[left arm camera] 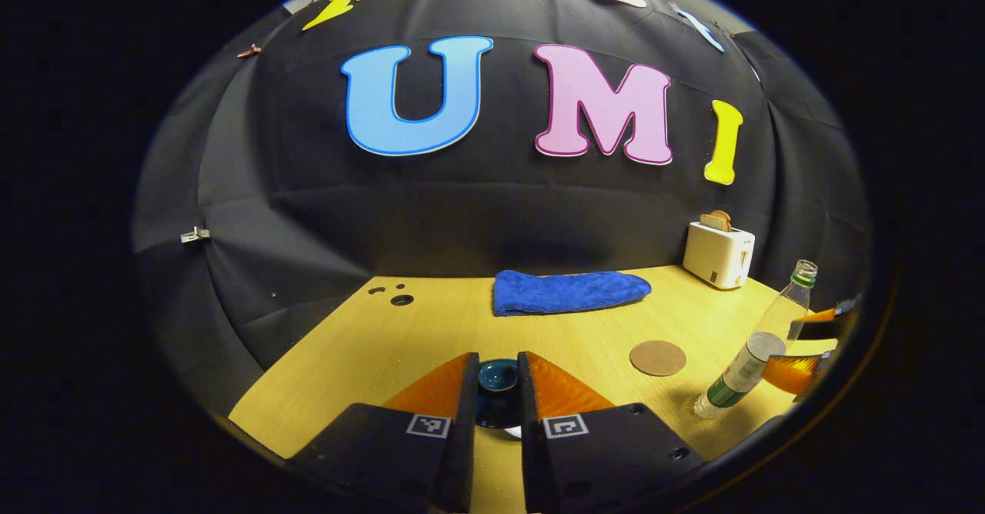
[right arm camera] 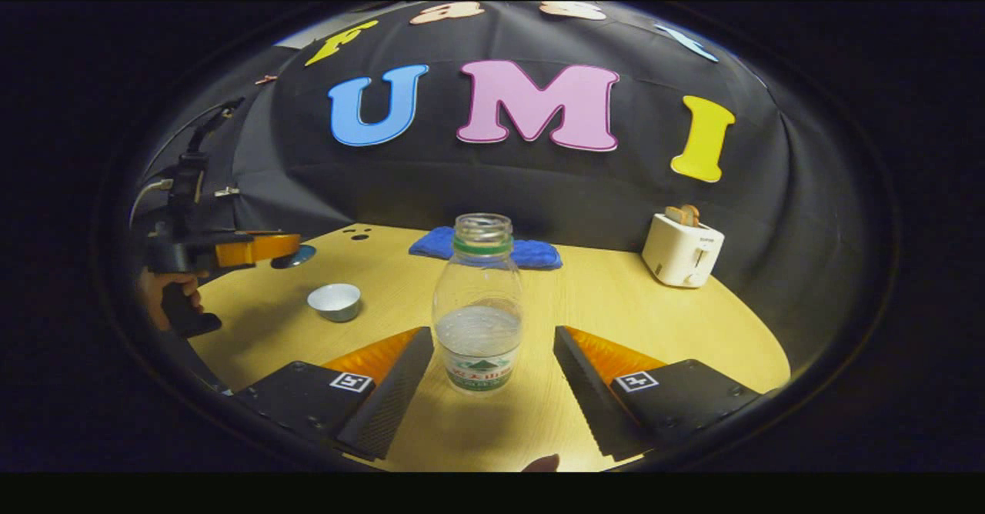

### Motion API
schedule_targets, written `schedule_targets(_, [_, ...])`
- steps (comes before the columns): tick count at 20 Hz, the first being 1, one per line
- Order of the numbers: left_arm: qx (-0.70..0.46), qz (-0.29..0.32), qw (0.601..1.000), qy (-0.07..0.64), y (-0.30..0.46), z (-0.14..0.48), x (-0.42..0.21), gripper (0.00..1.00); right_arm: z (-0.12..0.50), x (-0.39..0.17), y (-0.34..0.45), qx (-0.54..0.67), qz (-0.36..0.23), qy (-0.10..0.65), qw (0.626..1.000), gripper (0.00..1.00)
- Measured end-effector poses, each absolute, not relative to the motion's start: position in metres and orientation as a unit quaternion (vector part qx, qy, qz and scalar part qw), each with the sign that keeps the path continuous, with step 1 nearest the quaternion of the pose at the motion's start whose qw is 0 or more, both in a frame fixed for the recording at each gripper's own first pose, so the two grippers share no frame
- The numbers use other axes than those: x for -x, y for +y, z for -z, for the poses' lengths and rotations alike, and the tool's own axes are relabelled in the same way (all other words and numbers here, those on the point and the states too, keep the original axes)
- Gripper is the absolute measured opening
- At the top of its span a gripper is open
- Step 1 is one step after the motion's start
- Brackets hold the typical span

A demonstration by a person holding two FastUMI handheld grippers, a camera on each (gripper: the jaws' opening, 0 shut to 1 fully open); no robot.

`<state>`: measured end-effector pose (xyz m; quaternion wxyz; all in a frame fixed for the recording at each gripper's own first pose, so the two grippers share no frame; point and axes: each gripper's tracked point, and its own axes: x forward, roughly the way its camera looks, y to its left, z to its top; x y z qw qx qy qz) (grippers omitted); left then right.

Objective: Open the teacup lid with one hand, grasp the water bottle and pour water into the teacup with the other hand; after pouring, place the water bottle on the coaster and then close the teacup lid.

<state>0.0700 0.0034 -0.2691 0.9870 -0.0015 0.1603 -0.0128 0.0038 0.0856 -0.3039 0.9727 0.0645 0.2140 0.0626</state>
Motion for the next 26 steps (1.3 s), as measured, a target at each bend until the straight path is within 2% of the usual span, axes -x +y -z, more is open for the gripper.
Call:
schedule_targets(1, [0.0,0.01,0.987,0.161,0.008,0.267,-0.068,0.29,0.305,-0.008,0.088,-0.066,-0.063,0.211,0.973,0.98])
schedule_targets(5, [-0.002,-0.003,0.987,0.162,0.022,0.263,-0.063,0.33,0.309,-0.029,0.093,-0.062,-0.06,0.202,0.976,0.98])
schedule_targets(6, [-0.001,-0.006,0.987,0.162,0.024,0.265,-0.062,0.26,0.313,-0.031,0.094,-0.059,-0.058,0.202,0.976,0.98])
schedule_targets(7, [0.0,-0.01,0.987,0.162,0.026,0.264,-0.061,0.29,0.315,-0.032,0.094,-0.055,-0.057,0.203,0.976,0.98])
schedule_targets(10, [0.002,-0.015,0.986,0.163,0.029,0.265,-0.059,0.29,0.324,-0.032,0.099,-0.052,-0.061,0.208,0.975,0.87])
schedule_targets(12, [0.0,-0.016,0.987,0.162,0.031,0.264,-0.059,0.29,0.33,-0.029,0.099,-0.047,-0.058,0.212,0.974,0.87])
schedule_targets(13, [-0.001,-0.017,0.987,0.161,0.032,0.262,-0.058,0.33,0.331,-0.029,0.099,-0.047,-0.059,0.215,0.974,0.87])
schedule_targets(14, [-0.002,-0.018,0.987,0.16,0.033,0.263,-0.058,0.29,0.329,-0.031,0.099,-0.046,-0.057,0.217,0.973,0.84])
schedule_targets(16, [-0.002,-0.021,0.987,0.16,0.035,0.262,-0.057,0.33,0.327,-0.032,0.096,-0.028,-0.056,0.229,0.971,0.79])
schedule_targets(17, [-0.001,-0.023,0.987,0.16,0.037,0.26,-0.058,0.33,0.318,-0.038,0.093,-0.008,-0.056,0.219,0.974,0.78])
schedule_targets(18, [0.0,-0.025,0.987,0.16,0.038,0.26,-0.056,0.26,0.308,-0.044,0.09,0.024,-0.055,0.208,0.976,0.77])
schedule_targets(19, [0.002,-0.027,0.987,0.16,0.039,0.259,-0.056,0.33,0.298,-0.051,0.089,0.061,-0.058,0.196,0.977,0.77])
schedule_targets(22, [0.005,-0.035,0.986,0.16,0.046,0.256,-0.051,0.26,0.284,-0.066,0.099,0.196,-0.084,0.173,0.961,0.77])
schedule_targets(23, [0.005,-0.039,0.986,0.16,0.049,0.254,-0.05,0.29,0.284,-0.07,0.106,0.238,-0.097,0.172,0.951,0.77])
schedule_targets(26, [0.006,-0.053,0.986,0.16,0.063,0.249,-0.041,0.29,0.294,-0.078,0.13,0.304,-0.131,0.179,0.926,0.75])
